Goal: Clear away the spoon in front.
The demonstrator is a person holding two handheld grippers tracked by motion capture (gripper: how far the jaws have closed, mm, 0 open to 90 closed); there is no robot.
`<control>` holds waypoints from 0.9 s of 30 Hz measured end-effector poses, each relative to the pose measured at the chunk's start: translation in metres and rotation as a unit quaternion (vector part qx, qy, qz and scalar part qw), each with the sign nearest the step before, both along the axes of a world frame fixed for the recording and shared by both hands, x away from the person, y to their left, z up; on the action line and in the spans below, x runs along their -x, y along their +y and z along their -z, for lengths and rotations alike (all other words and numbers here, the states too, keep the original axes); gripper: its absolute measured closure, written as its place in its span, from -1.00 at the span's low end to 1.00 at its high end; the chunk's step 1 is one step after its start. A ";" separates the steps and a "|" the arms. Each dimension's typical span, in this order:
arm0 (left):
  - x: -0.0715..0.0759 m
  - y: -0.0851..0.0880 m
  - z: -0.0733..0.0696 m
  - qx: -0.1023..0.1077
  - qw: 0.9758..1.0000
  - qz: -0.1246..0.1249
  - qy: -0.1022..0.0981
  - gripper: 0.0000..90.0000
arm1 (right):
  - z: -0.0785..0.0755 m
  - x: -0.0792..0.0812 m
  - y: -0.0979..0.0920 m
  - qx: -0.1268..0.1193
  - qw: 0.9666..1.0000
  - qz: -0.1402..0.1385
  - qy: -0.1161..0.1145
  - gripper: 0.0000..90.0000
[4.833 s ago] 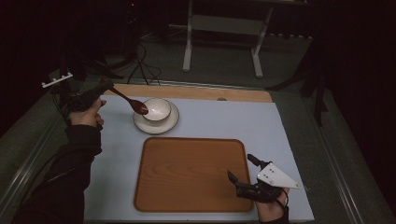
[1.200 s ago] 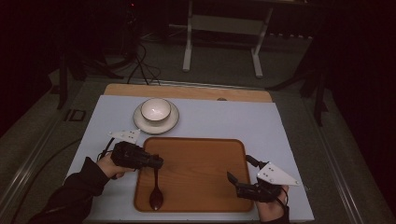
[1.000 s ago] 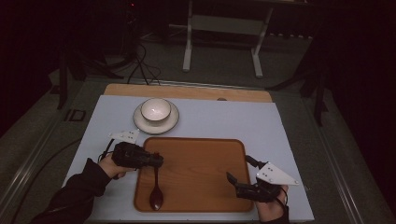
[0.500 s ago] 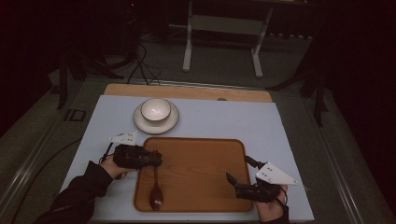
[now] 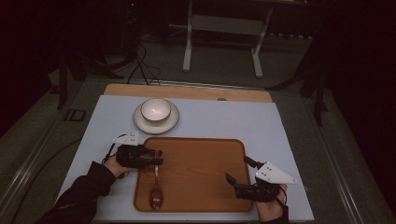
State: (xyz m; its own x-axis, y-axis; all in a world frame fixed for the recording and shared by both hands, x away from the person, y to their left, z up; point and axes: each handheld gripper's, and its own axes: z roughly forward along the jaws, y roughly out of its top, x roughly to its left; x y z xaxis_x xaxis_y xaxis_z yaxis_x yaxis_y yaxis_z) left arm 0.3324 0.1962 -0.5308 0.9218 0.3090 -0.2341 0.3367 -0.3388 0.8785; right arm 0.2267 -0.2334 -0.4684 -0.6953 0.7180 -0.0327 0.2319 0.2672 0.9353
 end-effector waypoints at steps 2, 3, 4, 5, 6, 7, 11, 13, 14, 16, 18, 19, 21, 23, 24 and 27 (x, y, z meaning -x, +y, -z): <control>-0.002 -0.001 0.001 -0.004 1.000 -0.002 0.003 0.32 | 0.000 0.000 0.000 0.000 1.000 0.000 0.000 -0.67; -0.002 -0.001 0.001 -0.005 1.000 -0.008 0.002 0.32 | 0.000 0.000 0.000 -0.001 1.000 -0.001 0.001 -0.67; -0.004 -0.001 0.002 -0.006 1.000 -0.013 0.004 0.32 | 0.000 0.000 0.000 -0.001 1.000 0.000 0.002 -0.67; -0.005 0.000 0.003 -0.006 1.000 -0.015 0.006 0.32 | 0.000 0.000 0.000 -0.001 1.000 -0.001 0.003 -0.67; -0.006 0.000 0.004 -0.007 1.000 -0.021 0.005 0.31 | 0.000 0.000 0.000 -0.001 1.000 -0.001 0.003 -0.67; -0.007 0.001 0.005 -0.009 1.000 -0.027 0.008 0.31 | 0.001 0.000 0.000 -0.001 1.000 -0.001 0.003 -0.67; -0.009 0.003 0.009 -0.013 0.999 -0.039 0.011 0.28 | 0.001 -0.001 0.000 -0.001 1.000 -0.003 0.004 -0.67; -0.010 0.004 0.010 -0.020 0.999 -0.048 0.005 0.25 | 0.001 -0.001 0.000 0.000 1.000 -0.003 0.005 -0.67; -0.010 0.004 0.011 -0.019 0.998 -0.052 0.007 0.25 | 0.001 -0.001 0.000 0.000 1.000 -0.004 0.006 -0.67; -0.011 0.005 0.012 -0.023 0.998 -0.061 0.003 0.24 | 0.001 -0.001 0.001 0.001 1.000 -0.005 0.007 -0.67; -0.012 0.005 0.014 -0.023 0.997 -0.067 0.007 0.24 | 0.002 -0.001 0.001 0.002 1.000 -0.006 0.008 -0.67; -0.012 0.005 0.014 -0.027 0.997 -0.072 0.005 0.24 | 0.002 -0.001 0.001 0.002 1.000 -0.007 0.008 -0.67; -0.013 0.005 0.015 -0.029 0.997 -0.075 0.009 0.24 | 0.002 -0.001 0.001 0.002 1.000 -0.008 0.009 -0.67; -0.014 0.005 0.016 -0.033 0.996 -0.081 0.011 0.24 | 0.002 -0.001 0.001 0.002 1.000 -0.008 0.010 -0.67; -0.015 0.005 0.017 -0.031 0.996 -0.083 0.014 0.23 | 0.002 -0.001 0.001 0.002 1.000 -0.009 0.010 -0.67; -0.018 0.005 0.018 -0.030 0.995 -0.092 0.018 0.22 | 0.002 -0.001 0.001 0.002 1.000 -0.010 0.011 -0.67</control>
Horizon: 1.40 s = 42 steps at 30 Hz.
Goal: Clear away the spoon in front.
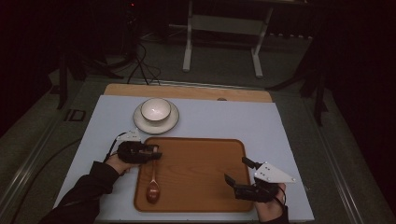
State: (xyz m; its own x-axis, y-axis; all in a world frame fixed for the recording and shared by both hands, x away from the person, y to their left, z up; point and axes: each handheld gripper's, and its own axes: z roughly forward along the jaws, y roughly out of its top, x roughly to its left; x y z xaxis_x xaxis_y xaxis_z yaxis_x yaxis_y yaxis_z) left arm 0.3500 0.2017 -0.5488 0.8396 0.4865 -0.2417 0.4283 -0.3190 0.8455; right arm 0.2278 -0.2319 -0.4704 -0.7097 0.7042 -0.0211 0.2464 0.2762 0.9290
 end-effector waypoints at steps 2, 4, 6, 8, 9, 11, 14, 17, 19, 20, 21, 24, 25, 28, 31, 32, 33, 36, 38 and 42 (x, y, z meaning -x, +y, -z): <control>-0.001 0.000 0.000 0.000 1.000 -0.006 0.000 0.17 | 0.000 0.000 0.000 0.000 1.000 0.000 0.001 -0.67; -0.002 0.000 0.000 0.001 1.000 -0.010 -0.002 0.17 | 0.000 0.000 0.000 0.001 1.000 0.000 0.002 -0.67; -0.003 0.000 0.000 0.001 1.000 -0.015 -0.004 0.13 | 0.000 0.000 0.000 0.000 1.000 -0.001 0.002 -0.67; -0.003 -0.001 0.000 0.000 1.000 -0.016 -0.005 0.13 | 0.001 -0.001 0.000 0.001 1.000 -0.001 0.003 -0.67; -0.003 -0.001 0.000 0.002 1.000 -0.017 -0.005 0.13 | 0.001 0.000 0.000 0.001 1.000 -0.001 0.004 -0.67; -0.003 0.000 -0.001 -0.001 1.000 -0.023 -0.012 0.13 | 0.001 -0.001 0.000 0.001 1.000 -0.002 0.004 -0.67; -0.004 0.003 -0.003 0.009 0.999 -0.039 -0.015 0.13 | 0.001 0.000 0.001 0.002 1.000 -0.002 0.005 -0.67; -0.004 0.005 -0.005 0.016 0.999 -0.043 -0.017 0.13 | 0.001 -0.001 0.001 0.001 1.000 -0.003 0.005 -0.67; -0.003 0.004 -0.007 0.017 0.999 -0.039 -0.017 0.13 | 0.001 -0.001 0.000 0.000 1.000 -0.003 0.006 -0.67; -0.003 0.003 -0.008 0.019 0.999 -0.039 -0.018 0.13 | 0.001 -0.001 0.000 -0.001 1.000 -0.002 0.006 -0.67; -0.002 0.003 -0.009 0.022 0.999 -0.036 -0.016 0.13 | 0.001 -0.001 0.000 0.000 1.000 -0.002 0.005 -0.67; 0.000 0.001 -0.014 0.024 0.999 -0.032 -0.017 0.12 | 0.001 -0.001 0.000 0.002 1.000 0.000 0.004 -0.67; 0.001 0.000 -0.016 0.026 0.999 -0.029 -0.015 0.09 | 0.001 -0.001 0.000 0.001 1.000 0.000 0.004 -0.67; 0.004 -0.001 -0.021 0.027 0.999 -0.021 -0.017 0.06 | 0.000 -0.001 -0.001 0.000 1.000 0.003 0.003 -0.67; 0.008 -0.002 -0.029 0.031 0.999 -0.013 -0.017 0.06 | 0.000 -0.001 -0.002 -0.001 1.000 0.004 0.004 -0.67; 0.008 -0.003 -0.031 0.034 0.999 -0.012 -0.019 0.06 | 0.000 -0.001 -0.001 -0.001 1.000 0.004 0.003 -0.67; 0.009 -0.004 -0.034 0.038 0.999 -0.011 -0.015 0.00 | 0.000 -0.001 -0.001 -0.001 1.000 0.004 0.003 -0.67; 0.010 -0.004 -0.039 0.046 0.999 -0.008 -0.013 -0.15 | 0.000 -0.001 -0.001 0.000 1.000 0.003 0.002 -0.67; 0.012 -0.006 -0.045 0.059 0.998 -0.002 -0.018 -0.38 | 0.000 -0.001 -0.001 0.000 1.000 0.004 0.003 -0.67; 0.013 -0.006 -0.049 0.081 0.997 -0.016 -0.009 -0.72 | 0.000 -0.001 -0.001 0.001 1.000 0.004 0.003 -0.67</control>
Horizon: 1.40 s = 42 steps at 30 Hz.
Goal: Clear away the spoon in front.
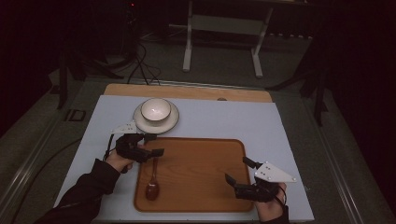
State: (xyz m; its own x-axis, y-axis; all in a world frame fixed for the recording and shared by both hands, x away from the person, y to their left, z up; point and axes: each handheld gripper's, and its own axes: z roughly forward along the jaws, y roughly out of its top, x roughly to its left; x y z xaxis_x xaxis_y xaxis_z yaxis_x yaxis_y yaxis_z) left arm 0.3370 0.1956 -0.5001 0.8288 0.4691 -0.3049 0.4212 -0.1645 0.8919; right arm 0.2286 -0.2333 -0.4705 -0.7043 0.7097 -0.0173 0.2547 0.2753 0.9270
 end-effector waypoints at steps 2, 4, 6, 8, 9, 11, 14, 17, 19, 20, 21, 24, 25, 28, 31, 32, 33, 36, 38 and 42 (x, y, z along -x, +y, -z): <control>0.001 0.000 -0.002 0.002 1.000 0.002 0.000 -0.86 | 0.000 0.000 0.000 0.000 1.000 0.000 -0.001 -0.67; 0.003 -0.001 -0.005 0.000 1.000 0.003 -0.004 -0.97 | 0.000 0.001 -0.001 0.001 1.000 0.001 -0.002 -0.67; 0.004 -0.002 -0.008 -0.006 1.000 0.009 -0.004 -0.97 | 0.000 0.000 -0.001 0.000 1.000 0.002 -0.002 -0.67; 0.007 -0.003 -0.012 -0.006 1.000 0.015 -0.009 -0.97 | -0.001 0.000 -0.001 0.000 1.000 0.002 -0.002 -0.67; 0.008 -0.003 -0.014 -0.006 1.000 0.017 -0.011 -0.97 | -0.001 0.000 -0.001 0.001 1.000 0.003 -0.003 -0.67; 0.012 -0.002 -0.018 -0.001 1.000 0.020 -0.015 -0.97 | 0.000 0.001 -0.001 0.000 1.000 0.002 -0.003 -0.67; 0.016 -0.002 -0.022 -0.002 1.000 0.020 -0.022 -0.98 | 0.000 0.000 -0.001 0.000 1.000 0.002 -0.002 -0.67; 0.021 -0.001 -0.025 -0.008 0.999 0.026 -0.026 -0.98 | 0.000 0.000 -0.001 0.000 1.000 0.002 -0.003 -0.67; 0.025 0.001 -0.027 -0.010 0.999 0.026 -0.028 -0.97 | 0.000 0.000 -0.001 0.000 1.000 0.002 0.000 -0.67; 0.026 0.001 -0.027 -0.010 0.999 0.026 -0.029 -0.98 | 0.000 0.000 -0.001 0.000 1.000 0.002 0.000 -0.67; 0.029 0.003 -0.028 -0.008 0.999 0.025 -0.031 -0.98 | 0.000 0.000 -0.001 0.000 1.000 0.002 0.000 -0.67; 0.035 0.007 -0.031 0.004 0.999 0.023 -0.033 -0.98 | 0.000 0.001 -0.001 0.000 1.000 0.003 -0.002 -0.67; 0.036 0.007 -0.031 0.002 0.999 0.025 -0.037 -0.98 | 0.000 0.001 -0.001 0.000 1.000 0.003 -0.002 -0.67; 0.043 0.009 -0.031 -0.001 0.999 0.028 -0.042 -0.98 | -0.001 0.001 -0.002 -0.002 1.000 0.004 -0.002 -0.67; 0.050 0.011 -0.027 -0.004 0.999 0.029 -0.045 -0.98 | 0.000 0.001 -0.002 -0.001 1.000 0.004 -0.002 -0.67; 0.051 0.011 -0.027 -0.005 0.999 0.030 -0.045 -0.98 | 0.000 0.001 -0.002 -0.002 1.000 0.004 -0.002 -0.67; 0.052 0.011 -0.025 -0.008 0.999 0.031 -0.043 -0.98 | -0.001 0.001 -0.002 -0.002 1.000 0.004 -0.002 -0.67; 0.057 0.011 -0.022 -0.011 0.998 0.035 -0.042 -0.98 | 0.000 0.001 -0.002 -0.001 1.000 0.005 -0.001 -0.67; 0.060 0.010 -0.021 -0.013 0.998 0.035 -0.046 -0.98 | 0.000 0.001 -0.002 0.000 1.000 0.004 0.000 -0.67; 0.067 0.009 -0.017 -0.028 0.998 0.034 -0.049 -0.98 | 0.000 0.001 -0.001 0.000 1.000 0.004 0.000 -0.67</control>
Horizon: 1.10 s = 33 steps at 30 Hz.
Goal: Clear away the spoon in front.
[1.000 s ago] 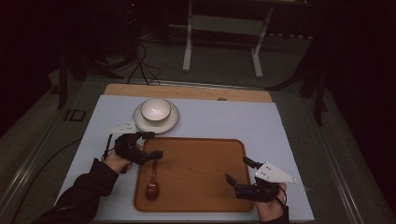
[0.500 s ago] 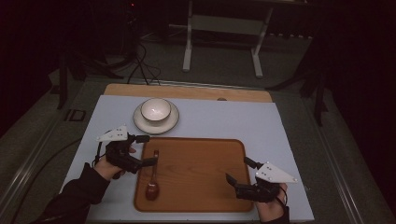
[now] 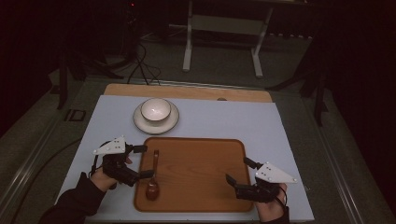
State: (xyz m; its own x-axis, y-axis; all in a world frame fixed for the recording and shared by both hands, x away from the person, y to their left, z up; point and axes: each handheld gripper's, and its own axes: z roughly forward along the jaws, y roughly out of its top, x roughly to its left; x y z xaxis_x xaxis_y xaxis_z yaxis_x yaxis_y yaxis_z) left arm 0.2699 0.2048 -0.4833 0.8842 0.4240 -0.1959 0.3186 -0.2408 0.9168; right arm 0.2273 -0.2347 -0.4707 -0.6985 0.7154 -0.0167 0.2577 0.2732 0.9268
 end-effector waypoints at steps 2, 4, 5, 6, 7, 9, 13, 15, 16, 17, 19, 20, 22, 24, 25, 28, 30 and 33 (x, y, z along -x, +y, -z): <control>0.004 -0.001 0.002 0.000 1.000 0.005 0.001 -0.98 | 0.000 0.000 0.000 0.001 1.000 0.000 0.000 -0.67; 0.008 -0.003 0.005 -0.008 1.000 0.006 0.000 -0.98 | 0.001 0.000 0.000 0.001 1.000 0.000 0.001 -0.67; 0.011 -0.004 0.006 -0.014 1.000 0.005 -0.005 -0.98 | 0.001 0.000 0.000 0.002 1.000 -0.001 0.001 -0.67; 0.012 -0.004 0.008 -0.019 1.000 0.004 -0.006 -0.98 | 0.001 0.000 0.000 0.002 1.000 -0.001 0.001 -0.67; 0.014 -0.004 0.009 -0.022 1.000 0.004 -0.007 -0.98 | 0.001 0.000 0.001 0.002 1.000 -0.001 0.001 -0.67; 0.017 -0.005 0.011 -0.026 1.000 0.004 -0.008 -0.98 | 0.001 0.000 0.001 0.003 1.000 -0.002 0.001 -0.67; 0.023 -0.004 0.013 -0.026 1.000 0.004 -0.009 -0.98 | 0.002 0.000 0.000 0.003 1.000 -0.001 0.001 -0.67; 0.026 -0.004 0.015 -0.020 1.000 0.000 -0.008 -0.98 | 0.002 0.000 0.000 0.004 1.000 -0.002 0.001 -0.67; 0.027 -0.003 0.016 -0.019 1.000 0.001 -0.007 -0.98 | 0.002 0.000 0.000 0.004 1.000 -0.002 0.001 -0.67; 0.028 -0.003 0.017 -0.018 1.000 0.000 -0.004 -0.98 | 0.002 0.000 0.000 0.004 1.000 -0.003 0.002 -0.67; 0.028 -0.002 0.018 -0.018 1.000 0.002 -0.003 -0.98 | 0.002 0.000 0.000 0.005 1.000 -0.003 0.002 -0.67; 0.030 -0.002 0.020 -0.024 1.000 -0.002 -0.007 -0.98 | 0.002 0.000 0.000 0.005 1.000 -0.003 0.003 -0.67; 0.030 0.000 0.022 -0.024 1.000 -0.007 -0.007 -0.98 | 0.003 0.000 0.000 0.007 1.000 -0.004 0.004 -0.67; 0.031 0.002 0.024 -0.025 1.000 -0.013 -0.006 -0.98 | 0.003 0.000 0.000 0.008 1.000 -0.005 0.004 -0.67; 0.031 0.002 0.025 -0.026 1.000 -0.014 -0.005 -0.98 | 0.004 0.000 0.000 0.009 1.000 -0.005 0.004 -0.67; 0.032 0.004 0.025 -0.019 1.000 -0.019 -0.006 -0.98 | 0.005 0.000 0.000 0.006 1.000 -0.005 0.007 -0.67; 0.032 0.004 0.025 -0.018 1.000 -0.021 -0.009 -0.98 | 0.006 -0.001 0.001 0.007 1.000 -0.006 0.009 -0.67; 0.032 0.003 0.025 -0.014 1.000 -0.025 -0.010 -0.98 | 0.007 -0.001 0.001 0.008 1.000 -0.008 0.012 -0.67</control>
